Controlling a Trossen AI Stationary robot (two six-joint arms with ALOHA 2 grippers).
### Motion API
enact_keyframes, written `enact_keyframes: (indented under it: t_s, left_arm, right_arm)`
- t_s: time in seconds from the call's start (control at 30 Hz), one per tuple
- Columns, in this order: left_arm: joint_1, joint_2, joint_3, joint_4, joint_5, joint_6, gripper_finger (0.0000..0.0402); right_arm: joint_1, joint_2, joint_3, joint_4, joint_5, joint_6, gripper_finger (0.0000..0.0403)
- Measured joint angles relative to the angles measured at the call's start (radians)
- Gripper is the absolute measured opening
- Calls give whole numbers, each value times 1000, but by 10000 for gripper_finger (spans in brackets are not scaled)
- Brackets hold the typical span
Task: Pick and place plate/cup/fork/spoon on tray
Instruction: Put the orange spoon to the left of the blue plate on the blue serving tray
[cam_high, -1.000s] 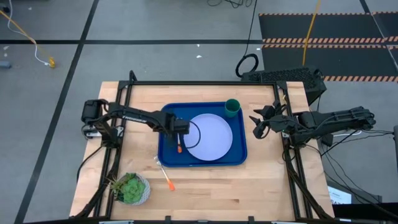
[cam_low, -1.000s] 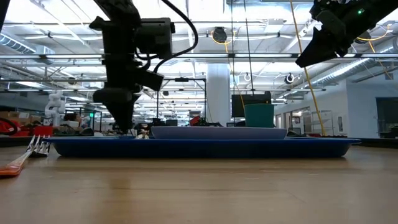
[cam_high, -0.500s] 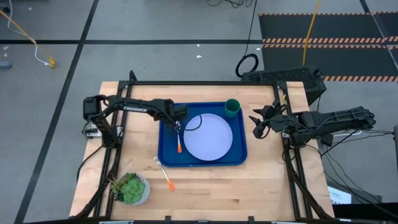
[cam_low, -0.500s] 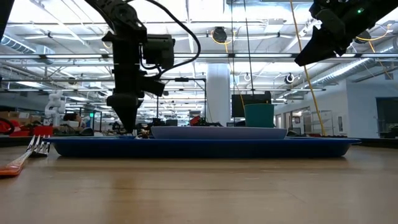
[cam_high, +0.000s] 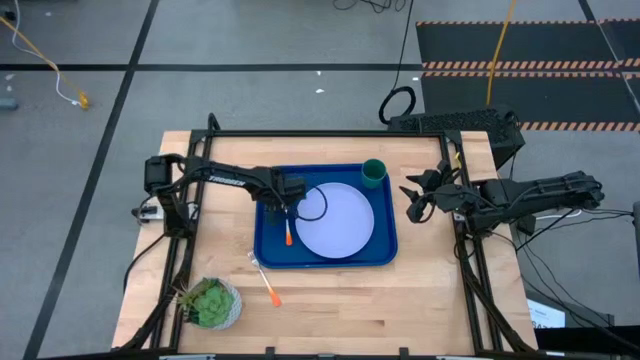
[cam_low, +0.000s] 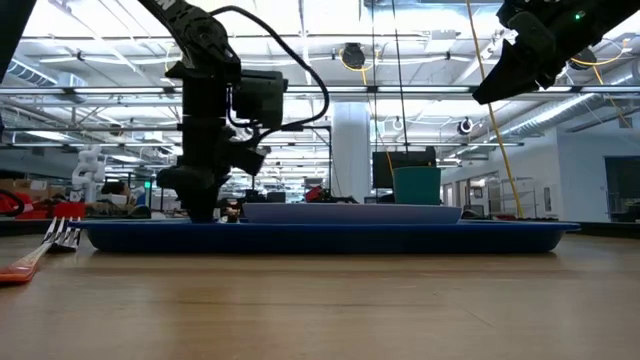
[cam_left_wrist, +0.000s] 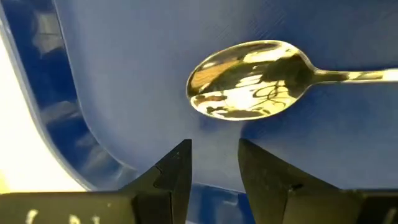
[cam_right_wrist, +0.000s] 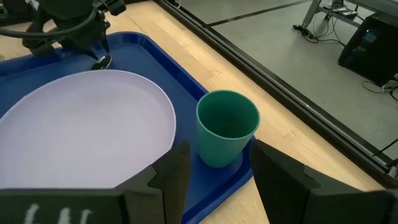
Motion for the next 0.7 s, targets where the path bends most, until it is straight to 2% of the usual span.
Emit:
enact_keyframes:
  t_s: [0.7]
  left_arm:
    - [-3, 1, 0, 61, -23, 12, 133]
  right_arm:
    - [0, 0, 0, 10, -16, -3, 160]
